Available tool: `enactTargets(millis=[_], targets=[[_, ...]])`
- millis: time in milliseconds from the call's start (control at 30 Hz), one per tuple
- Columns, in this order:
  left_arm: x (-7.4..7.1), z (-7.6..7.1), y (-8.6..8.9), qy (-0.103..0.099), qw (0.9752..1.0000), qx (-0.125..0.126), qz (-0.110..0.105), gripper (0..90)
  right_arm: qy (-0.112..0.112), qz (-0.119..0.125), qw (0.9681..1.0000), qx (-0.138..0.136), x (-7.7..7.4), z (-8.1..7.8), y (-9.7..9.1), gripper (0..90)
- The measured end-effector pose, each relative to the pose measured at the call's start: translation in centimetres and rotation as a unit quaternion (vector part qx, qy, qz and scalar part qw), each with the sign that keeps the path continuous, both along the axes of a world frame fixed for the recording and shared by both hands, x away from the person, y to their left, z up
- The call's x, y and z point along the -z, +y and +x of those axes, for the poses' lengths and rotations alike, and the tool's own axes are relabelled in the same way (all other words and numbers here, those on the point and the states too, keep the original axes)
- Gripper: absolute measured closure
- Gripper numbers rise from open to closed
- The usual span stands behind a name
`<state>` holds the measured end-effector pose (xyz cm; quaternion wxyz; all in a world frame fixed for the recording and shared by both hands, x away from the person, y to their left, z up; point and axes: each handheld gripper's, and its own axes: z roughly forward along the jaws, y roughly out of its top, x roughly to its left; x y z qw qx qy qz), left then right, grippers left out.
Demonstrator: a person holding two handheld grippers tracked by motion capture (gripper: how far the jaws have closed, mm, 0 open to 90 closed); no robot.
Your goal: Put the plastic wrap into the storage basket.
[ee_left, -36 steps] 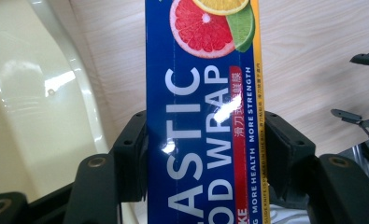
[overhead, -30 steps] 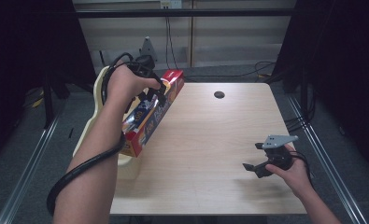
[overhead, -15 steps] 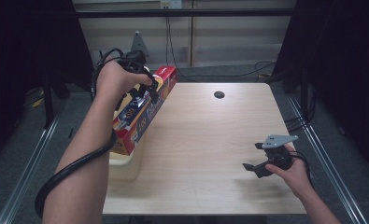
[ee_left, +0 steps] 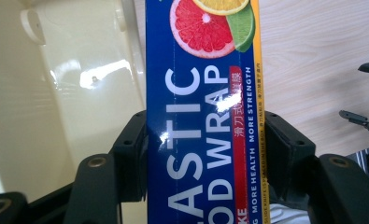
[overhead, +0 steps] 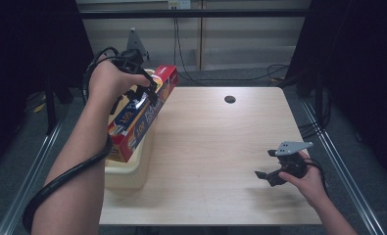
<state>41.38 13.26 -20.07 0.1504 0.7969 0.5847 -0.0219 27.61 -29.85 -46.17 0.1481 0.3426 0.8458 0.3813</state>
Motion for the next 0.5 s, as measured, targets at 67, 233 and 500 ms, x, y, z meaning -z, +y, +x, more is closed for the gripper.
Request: enactTargets(millis=[67,233,500], targets=[[-0.2,-0.1,0.3,0.001,1.0,0.001,0.001,41.4,0.0,0.0,1.0,0.0,0.0,0.0,0.0,4.3],[-0.4,-0.3,0.9,-0.002,1.0,-0.008,0.001,41.4,0.001,-0.002,1.0,-0.003,0.0,0.0,0.0,4.4],[-0.8,-0.7,2.3,-0.006,0.9997,-0.022,0.005,41.4,0.0,0.0,1.0,-0.002,0.0,0.0,0.0,4.4]])
